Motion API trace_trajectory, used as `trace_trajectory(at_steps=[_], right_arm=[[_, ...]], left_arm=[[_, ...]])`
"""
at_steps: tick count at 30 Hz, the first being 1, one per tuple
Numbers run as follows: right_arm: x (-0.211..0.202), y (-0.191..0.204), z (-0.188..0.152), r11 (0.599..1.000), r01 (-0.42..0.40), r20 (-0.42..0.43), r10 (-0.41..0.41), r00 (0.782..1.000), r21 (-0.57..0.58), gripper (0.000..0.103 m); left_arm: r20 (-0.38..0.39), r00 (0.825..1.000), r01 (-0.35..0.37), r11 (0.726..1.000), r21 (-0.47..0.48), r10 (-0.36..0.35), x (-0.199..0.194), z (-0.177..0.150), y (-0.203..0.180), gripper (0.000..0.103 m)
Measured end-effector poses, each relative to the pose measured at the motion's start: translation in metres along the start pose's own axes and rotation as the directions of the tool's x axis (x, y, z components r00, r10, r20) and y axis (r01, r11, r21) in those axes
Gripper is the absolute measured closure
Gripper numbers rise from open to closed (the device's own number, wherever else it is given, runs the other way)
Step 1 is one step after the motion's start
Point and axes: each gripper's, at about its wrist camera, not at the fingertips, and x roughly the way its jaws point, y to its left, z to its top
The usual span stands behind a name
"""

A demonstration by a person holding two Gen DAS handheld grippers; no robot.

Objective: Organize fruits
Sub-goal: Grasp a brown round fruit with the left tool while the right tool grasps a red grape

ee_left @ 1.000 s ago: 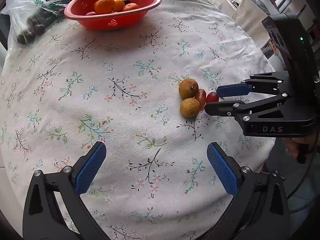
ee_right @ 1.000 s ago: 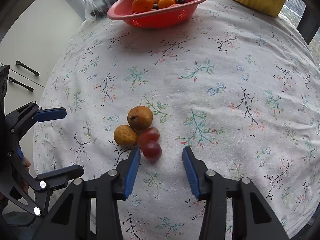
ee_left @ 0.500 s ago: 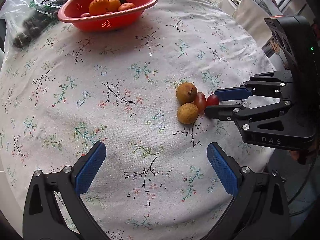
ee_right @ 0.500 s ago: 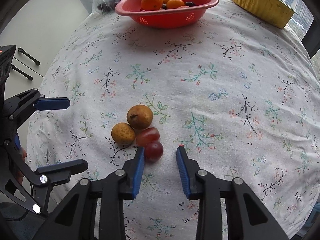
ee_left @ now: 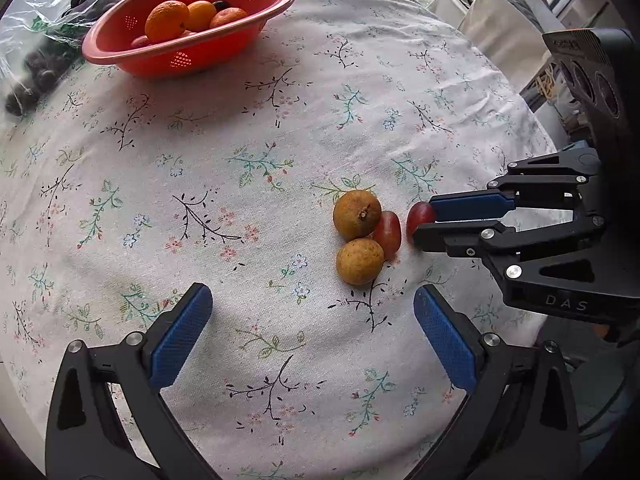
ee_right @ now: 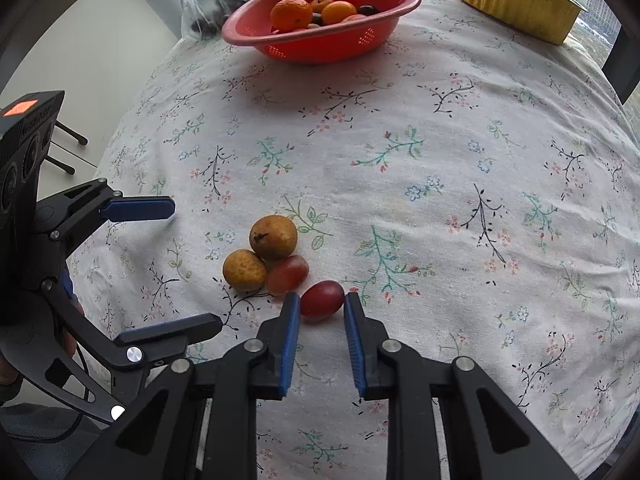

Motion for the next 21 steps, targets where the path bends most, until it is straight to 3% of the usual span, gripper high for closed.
trace_trajectory(at_steps=[5, 9, 13, 17, 21], right_arm=[[-0.001, -0.001, -0.002, 1.0, -0.01, 0.0, 0.01, 1.0, 0.01, 0.079], [-0.002, -0.002, -0.003, 1.0, -0.016, -0.001, 0.016, 1.0, 0.009, 0.079], [-0.002, -0.003, -0.003, 1.0, -0.021, -0.007, 0.021, 1.0, 0.009, 0.079], [-0.001, -0.003, 0.0, 1.0, -0.02, -0.012, 0.02, 1.0, 0.003, 0.079], [0.0, -0.002, 0.003, 1.0, -0.018, -0.02, 0.018, 1.0, -0.005, 0.079]], left_arm=[[-0.002, 1.0, 0.008, 1.0, 0.017, -0.008, 0.007, 0.006, -0.005, 0.005], [-0.009, 1.0, 0.02, 0.999, 0.03, -0.02, 0.011, 0.01, -0.008, 0.033], [-0.005, 1.0, 0.024, 0.999, 0.039, -0.024, 0.015, 0.012, -0.011, 0.033], [0.003, 0.999, 0.032, 0.998, 0.046, -0.032, 0.015, 0.015, -0.013, 0.052], [0.003, 0.999, 0.042, 0.997, 0.06, -0.042, 0.016, 0.016, -0.016, 0.059]])
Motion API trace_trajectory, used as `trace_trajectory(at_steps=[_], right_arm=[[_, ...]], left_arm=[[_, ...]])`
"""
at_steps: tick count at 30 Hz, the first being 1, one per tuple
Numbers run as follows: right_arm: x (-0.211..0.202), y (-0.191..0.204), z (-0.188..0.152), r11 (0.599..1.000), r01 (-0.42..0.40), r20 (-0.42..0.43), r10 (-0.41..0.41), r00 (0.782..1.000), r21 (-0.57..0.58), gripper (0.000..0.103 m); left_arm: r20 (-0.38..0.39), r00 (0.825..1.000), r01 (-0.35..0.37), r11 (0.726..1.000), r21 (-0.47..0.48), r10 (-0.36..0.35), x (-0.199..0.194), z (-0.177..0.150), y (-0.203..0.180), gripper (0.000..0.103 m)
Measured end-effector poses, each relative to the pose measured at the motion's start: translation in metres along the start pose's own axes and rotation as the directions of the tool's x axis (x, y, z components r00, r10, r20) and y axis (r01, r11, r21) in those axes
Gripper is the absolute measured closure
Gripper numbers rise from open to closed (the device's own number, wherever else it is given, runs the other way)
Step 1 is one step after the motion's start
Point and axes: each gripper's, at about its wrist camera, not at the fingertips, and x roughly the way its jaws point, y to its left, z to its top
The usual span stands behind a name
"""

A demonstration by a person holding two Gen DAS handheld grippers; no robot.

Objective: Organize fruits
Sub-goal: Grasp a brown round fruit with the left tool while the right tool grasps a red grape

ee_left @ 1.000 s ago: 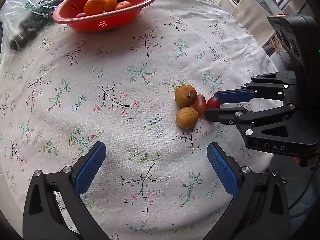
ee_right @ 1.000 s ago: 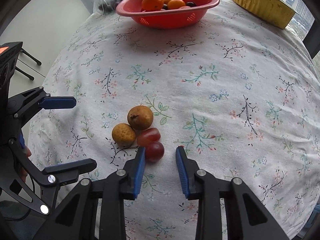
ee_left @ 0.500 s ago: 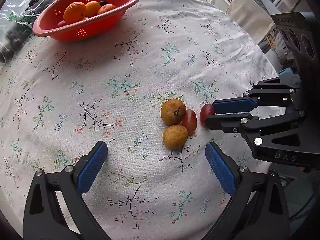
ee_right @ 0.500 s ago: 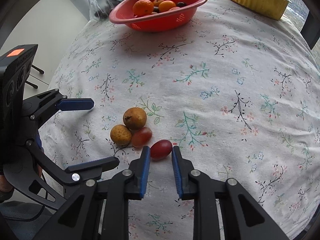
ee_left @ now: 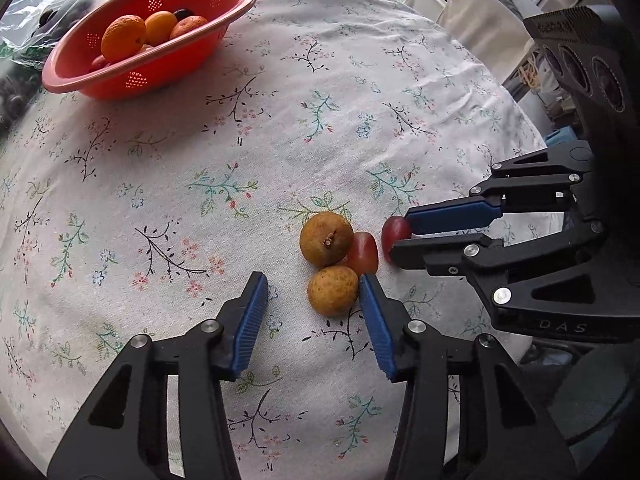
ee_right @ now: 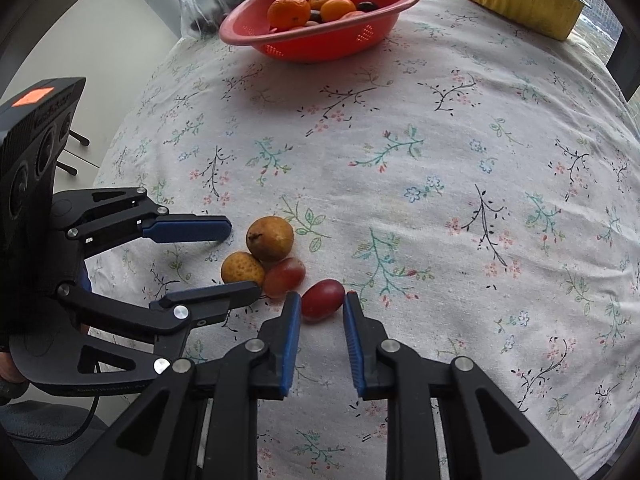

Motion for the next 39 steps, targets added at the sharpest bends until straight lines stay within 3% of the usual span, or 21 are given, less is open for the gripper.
trace_trajectory(at_steps=[4, 39], right_arm=[[0.002, 0.001, 0.002, 1.0, 0.001, -0.008, -0.001, 1.0, -0.002, 0.079], [0.007, 0.004, 0.006, 1.0, -0.02, -0.02, 0.02, 1.0, -0.007, 0.081]], left_arm=[[-0.004, 1.0, 0.013, 1.0, 0.018, -0.013, 0.002, 0.0, -0.004, 0.072], [0.025, 0.998, 0.058, 0.998, -0.04, -0.057, -0.012, -0.011, 0.007, 0.078]])
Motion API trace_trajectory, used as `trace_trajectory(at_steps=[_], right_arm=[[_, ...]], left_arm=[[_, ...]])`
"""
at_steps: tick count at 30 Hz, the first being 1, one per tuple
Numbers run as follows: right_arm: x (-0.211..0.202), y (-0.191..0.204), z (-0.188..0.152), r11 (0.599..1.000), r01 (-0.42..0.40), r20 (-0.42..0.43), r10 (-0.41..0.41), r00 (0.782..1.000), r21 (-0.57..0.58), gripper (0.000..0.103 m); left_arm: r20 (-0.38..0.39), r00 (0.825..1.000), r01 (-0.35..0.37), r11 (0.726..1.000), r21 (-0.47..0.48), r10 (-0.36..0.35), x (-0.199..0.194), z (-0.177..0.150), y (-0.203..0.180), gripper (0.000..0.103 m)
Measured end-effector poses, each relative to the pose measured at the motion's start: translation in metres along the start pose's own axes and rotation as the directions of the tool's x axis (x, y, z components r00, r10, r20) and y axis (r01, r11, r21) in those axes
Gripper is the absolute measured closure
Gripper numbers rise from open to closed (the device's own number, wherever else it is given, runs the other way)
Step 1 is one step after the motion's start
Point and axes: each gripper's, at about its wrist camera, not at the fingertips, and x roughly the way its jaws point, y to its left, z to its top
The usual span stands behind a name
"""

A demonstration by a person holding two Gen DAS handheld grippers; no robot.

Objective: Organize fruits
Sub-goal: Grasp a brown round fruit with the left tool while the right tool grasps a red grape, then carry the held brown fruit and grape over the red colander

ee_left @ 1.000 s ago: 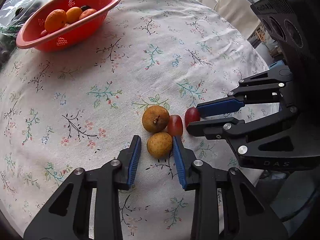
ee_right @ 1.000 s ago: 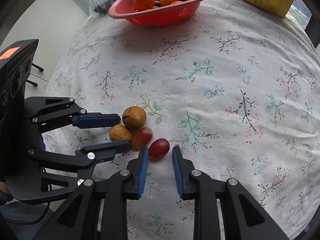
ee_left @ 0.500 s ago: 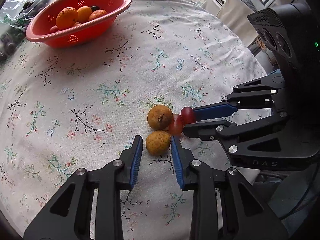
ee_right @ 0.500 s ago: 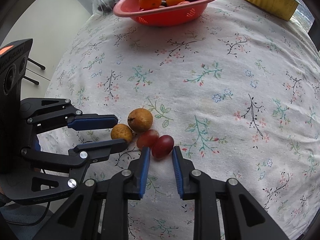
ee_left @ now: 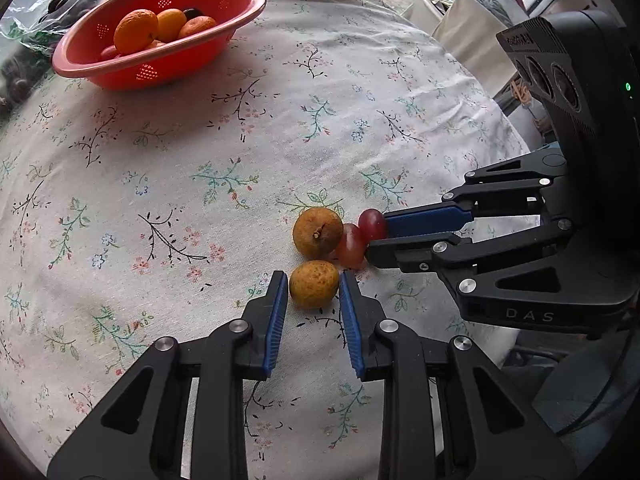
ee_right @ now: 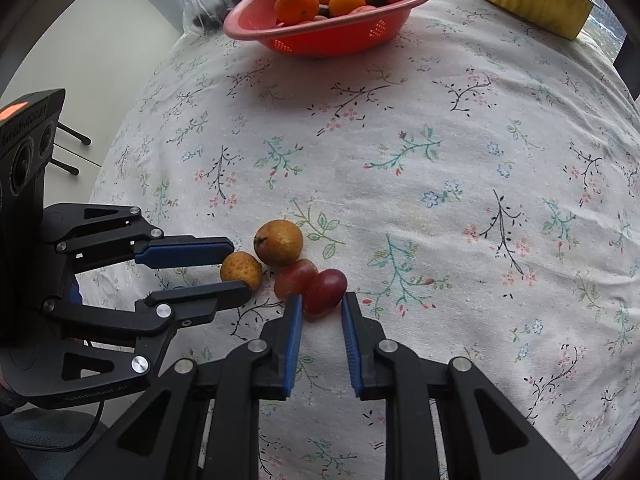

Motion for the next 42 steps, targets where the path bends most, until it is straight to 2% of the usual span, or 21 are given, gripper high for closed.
trace_trajectory(at_steps=[4, 7, 11, 16, 18, 28, 42], right_arm=[[0.0, 0.002, 0.001, 1.0, 0.006, -0.003, -0.006, 1.0, -0.002, 0.081], [0.002, 0.003, 0.002, 1.0, 0.012, -0.013, -0.012, 1.0, -0.008, 0.081], [0.004, 0.005, 0.004, 1.0, 0.015, -0.018, -0.015, 1.0, -0.013, 0.081], [0.006, 0.008, 0.007, 1.0, 0.02, -0.022, -0.021, 1.0, -0.021, 0.078], [0.006, 0.009, 0.008, 0.999, 0.017, -0.02, -0.018, 1.0, -0.031, 0.077], [0.0, 0.003, 0.008, 1.0, 0.014, -0.009, -0.015, 1.0, -0.018, 0.082], [-0.025, -0.026, 0.019, 0.998, 0.037, 0.037, -0.039, 0.999, 0.051, 0.082]], left_arm=[[-0.008, 1.0, -0.014, 1.0, 0.02, 0.014, 0.005, 0.001, -0.005, 0.078], [-0.02, 0.999, -0.028, 0.999, 0.018, 0.028, 0.01, 0.003, -0.005, 0.07], [-0.017, 0.999, -0.028, 0.999, 0.023, 0.028, 0.01, 0.004, -0.005, 0.07], [-0.015, 1.0, -0.023, 0.999, 0.026, 0.023, 0.011, 0.004, -0.006, 0.071], [-0.016, 1.0, -0.01, 0.999, 0.032, 0.01, 0.01, 0.003, -0.007, 0.078], [0.011, 1.0, -0.005, 1.0, 0.002, 0.005, 0.0, 0.003, 0.002, 0.078], [0.075, 0.997, -0.008, 0.998, -0.069, 0.013, -0.033, 0.005, 0.027, 0.078]])
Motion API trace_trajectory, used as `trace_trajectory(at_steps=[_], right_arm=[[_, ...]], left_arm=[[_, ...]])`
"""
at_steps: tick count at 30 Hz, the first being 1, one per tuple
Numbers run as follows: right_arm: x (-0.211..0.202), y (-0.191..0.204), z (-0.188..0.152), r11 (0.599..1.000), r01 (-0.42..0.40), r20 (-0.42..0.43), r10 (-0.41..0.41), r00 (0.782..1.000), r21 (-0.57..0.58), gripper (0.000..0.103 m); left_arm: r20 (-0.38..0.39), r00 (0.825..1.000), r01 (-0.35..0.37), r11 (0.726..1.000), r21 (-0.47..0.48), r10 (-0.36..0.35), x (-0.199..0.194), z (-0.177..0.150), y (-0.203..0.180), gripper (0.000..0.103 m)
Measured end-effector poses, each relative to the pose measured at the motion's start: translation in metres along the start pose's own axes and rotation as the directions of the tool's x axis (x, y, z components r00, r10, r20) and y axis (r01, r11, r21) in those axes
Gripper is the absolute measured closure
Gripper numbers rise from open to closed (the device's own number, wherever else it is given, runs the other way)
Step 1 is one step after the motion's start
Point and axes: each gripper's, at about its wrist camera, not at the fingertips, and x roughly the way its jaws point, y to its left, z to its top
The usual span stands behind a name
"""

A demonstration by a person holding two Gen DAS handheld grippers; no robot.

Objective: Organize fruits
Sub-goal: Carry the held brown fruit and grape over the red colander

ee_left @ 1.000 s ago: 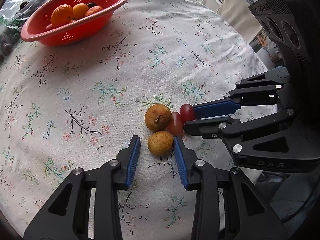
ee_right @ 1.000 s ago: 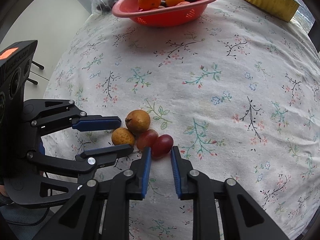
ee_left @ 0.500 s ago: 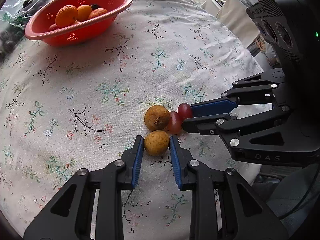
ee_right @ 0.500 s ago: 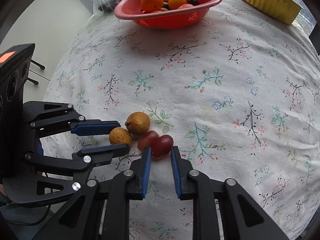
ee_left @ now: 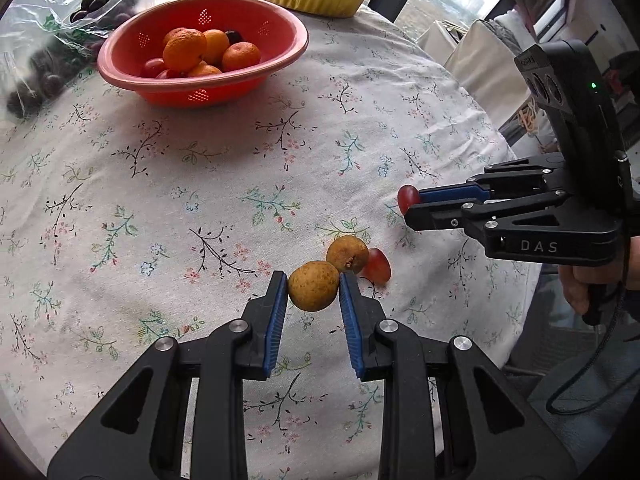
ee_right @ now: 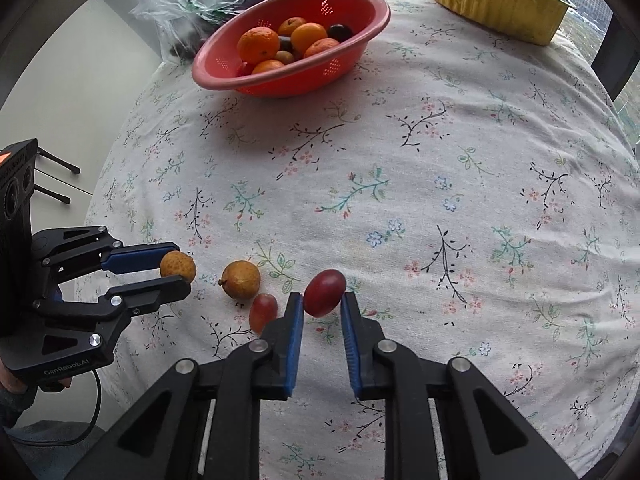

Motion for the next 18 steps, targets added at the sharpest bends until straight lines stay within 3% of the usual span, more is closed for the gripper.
trace_trajectory(at_steps=[5, 11, 18], right_arm=[[-0.013, -0.025, 0.021, 0.999, 0.034, 0.038, -0.036, 0.999, 0.042, 0.082], [-0.038, -0.058, 0.068, 0.992, 0.058, 0.117, -0.071, 0.991, 0.11, 0.082], [-0.052, -0.033, 0.143, 0.999, 0.023, 0.208, -0.029, 0.978, 0.034, 0.082]], left_arm=[[0.051, 0.998, -0.032, 0.999, -0.041, 0.035, -0.018, 0.015, 0.022, 0.078], [0.124, 0.987, -0.09, 0.992, -0.087, 0.1, -0.043, 0.055, 0.057, 0.078], [0.173, 0.974, -0.128, 0.987, -0.099, 0.144, -0.051, 0.12, 0.081, 0.078]])
